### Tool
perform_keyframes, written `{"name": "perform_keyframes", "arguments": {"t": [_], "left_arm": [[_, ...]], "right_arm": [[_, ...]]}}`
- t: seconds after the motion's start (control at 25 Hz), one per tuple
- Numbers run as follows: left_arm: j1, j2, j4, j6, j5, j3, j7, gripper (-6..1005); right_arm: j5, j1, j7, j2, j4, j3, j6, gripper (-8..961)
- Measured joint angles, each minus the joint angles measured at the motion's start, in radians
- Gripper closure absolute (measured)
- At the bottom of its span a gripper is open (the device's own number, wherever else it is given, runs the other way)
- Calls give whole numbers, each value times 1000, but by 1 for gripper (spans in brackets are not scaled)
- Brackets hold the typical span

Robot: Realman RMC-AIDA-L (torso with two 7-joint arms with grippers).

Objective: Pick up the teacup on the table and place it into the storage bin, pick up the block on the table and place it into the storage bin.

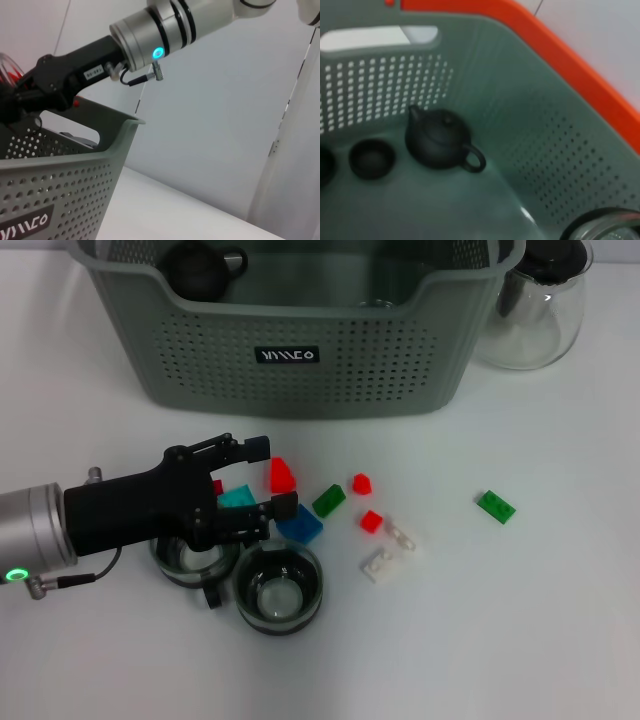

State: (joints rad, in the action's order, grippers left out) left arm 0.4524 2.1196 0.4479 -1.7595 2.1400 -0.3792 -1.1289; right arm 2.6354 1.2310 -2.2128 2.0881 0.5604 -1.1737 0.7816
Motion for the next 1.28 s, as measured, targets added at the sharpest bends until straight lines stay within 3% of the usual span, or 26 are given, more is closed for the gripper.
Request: {"name": "perform_keyframes", "arguments": {"t": [1.08,1.28], "left_arm": [[-4,2,0,0,0,0,-1,124],[-5,1,0,0,0,0,-3,124]], "right_arm": [[72,-14,-44,10,-43,-85,14,903],[72,-15,-44,10,-37,-90,21,751]]}}
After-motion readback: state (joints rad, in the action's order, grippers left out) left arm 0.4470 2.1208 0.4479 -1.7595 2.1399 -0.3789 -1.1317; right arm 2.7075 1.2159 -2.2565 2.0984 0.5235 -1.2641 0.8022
